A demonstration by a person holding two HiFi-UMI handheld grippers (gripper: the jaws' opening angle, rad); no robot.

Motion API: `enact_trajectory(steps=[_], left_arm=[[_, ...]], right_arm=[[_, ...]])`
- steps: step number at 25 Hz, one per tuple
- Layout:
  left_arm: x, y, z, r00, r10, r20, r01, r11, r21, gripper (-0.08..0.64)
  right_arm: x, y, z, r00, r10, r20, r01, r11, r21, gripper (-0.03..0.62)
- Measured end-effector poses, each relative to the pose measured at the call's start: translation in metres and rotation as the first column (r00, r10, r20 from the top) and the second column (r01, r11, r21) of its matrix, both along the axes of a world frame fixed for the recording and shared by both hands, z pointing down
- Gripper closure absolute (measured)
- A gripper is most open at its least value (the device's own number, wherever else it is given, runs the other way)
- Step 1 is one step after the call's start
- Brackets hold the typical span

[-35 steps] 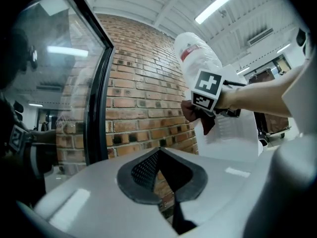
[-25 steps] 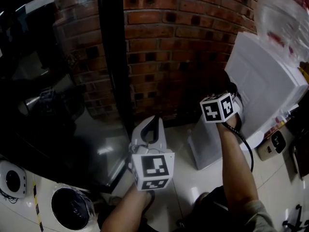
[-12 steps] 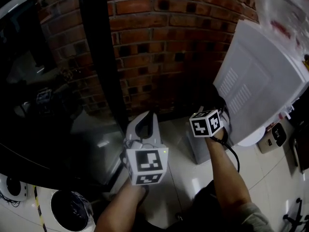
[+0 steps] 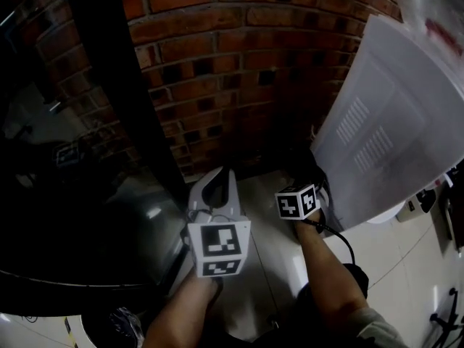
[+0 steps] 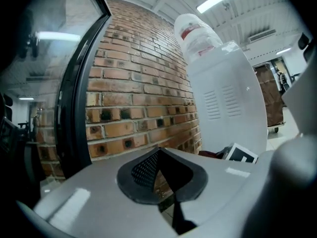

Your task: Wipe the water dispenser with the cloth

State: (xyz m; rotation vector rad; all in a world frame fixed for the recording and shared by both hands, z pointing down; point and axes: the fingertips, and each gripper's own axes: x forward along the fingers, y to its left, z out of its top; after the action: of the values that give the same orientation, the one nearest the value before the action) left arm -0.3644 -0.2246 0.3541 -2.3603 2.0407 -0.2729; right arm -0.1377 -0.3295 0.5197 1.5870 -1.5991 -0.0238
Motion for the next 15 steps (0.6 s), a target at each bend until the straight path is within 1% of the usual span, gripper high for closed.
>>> enact_trajectory(steps=[3,6,10,15], left_arm=[[-0.004,-0.012,0.015,0.999,-0.01,-0.034,0.009,0.999,-0.033,0.56],[-0.005,-0.021,0.03,1.0,-0.007,-0.023,0.005,0.998,-0.065,0.56],[-0.001,-0.027,0.043,1.0,0.007,-0.018,-0.009,0.996,-0.088,0.56],[0.006,-0.024,0.046,1.0,0.01,-0.014,-0.012,0.994,-0.109,0.56]], right_arm=[[0.001,-0.001,0.029,1.0,0.015,0.008,-0.015,0.999,-0.032,0.486],[-0.001,-0.001,0.059,0.999,0.027,0.022,-0.026,0.997,-0.069,0.486],[0.0,-0.002,0.105,0.999,0.037,0.027,-0.033,0.991,-0.131,0.486],[0.003,0.005,0.176,1.0,0.011,0.018,-0.006,0.972,-0.234,0.486]])
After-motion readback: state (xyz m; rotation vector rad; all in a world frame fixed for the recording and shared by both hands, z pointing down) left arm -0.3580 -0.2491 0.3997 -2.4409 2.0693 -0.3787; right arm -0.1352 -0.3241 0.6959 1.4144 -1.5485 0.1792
